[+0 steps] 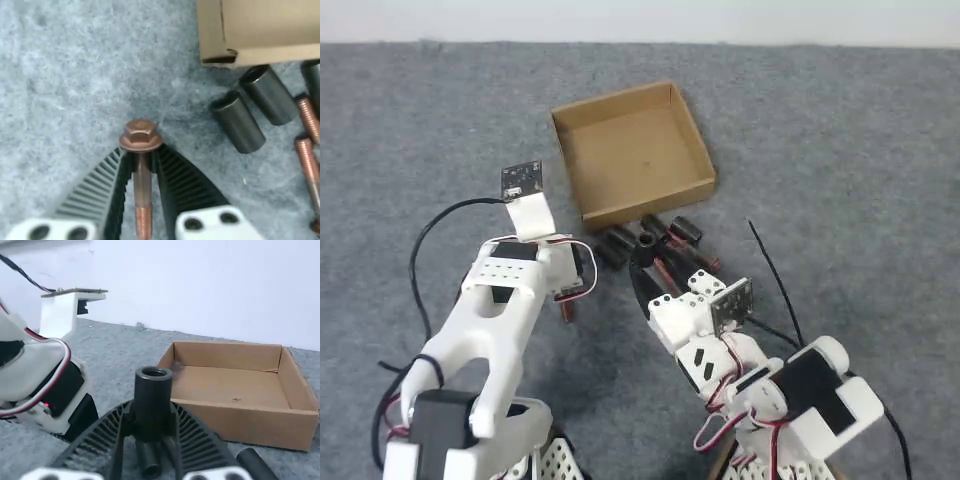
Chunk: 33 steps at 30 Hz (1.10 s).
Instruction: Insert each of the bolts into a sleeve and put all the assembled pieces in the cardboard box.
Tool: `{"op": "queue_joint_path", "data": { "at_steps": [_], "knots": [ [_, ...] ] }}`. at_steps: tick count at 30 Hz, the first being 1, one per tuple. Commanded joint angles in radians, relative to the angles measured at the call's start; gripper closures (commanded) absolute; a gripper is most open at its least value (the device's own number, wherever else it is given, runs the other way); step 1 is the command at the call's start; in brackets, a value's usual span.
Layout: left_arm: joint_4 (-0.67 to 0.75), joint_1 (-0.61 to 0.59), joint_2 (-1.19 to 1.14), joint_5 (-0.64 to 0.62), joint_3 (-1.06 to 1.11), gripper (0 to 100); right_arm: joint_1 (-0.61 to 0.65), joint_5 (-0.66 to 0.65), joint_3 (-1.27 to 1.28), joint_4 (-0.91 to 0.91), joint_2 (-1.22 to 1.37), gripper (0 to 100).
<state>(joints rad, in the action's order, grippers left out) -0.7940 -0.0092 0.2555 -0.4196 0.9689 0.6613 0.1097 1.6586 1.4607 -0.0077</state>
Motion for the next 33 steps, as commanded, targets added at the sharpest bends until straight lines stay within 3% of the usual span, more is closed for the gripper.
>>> {"op": "queue_joint_path", "data": {
  "at_steps": [1, 9, 22, 30, 33],
  "knots": [
    [0.087, 0.000, 0.058, -0.015, -0.008, 99, 0.001, -0.017, 0.018, 0.028, -0.025, 99.2],
    [0.247, 0.011, 0.098, -0.012, -0.022, 99, 0.077, -0.017, 0.020, 0.035, 0.033, 99.2],
    [0.273, 0.011, 0.417, -0.011, -0.033, 99, 0.085, -0.011, -0.084, -0.030, 0.038, 99.2],
    [0.506, 0.038, 0.388, -0.005, -0.079, 99, 0.082, -0.011, -0.135, -0.097, 0.039, 99.2],
    [0.586, 0.083, 0.364, 0.083, -0.074, 99, 0.082, -0.011, -0.183, -0.148, 0.074, 99.2]
  ]
}}
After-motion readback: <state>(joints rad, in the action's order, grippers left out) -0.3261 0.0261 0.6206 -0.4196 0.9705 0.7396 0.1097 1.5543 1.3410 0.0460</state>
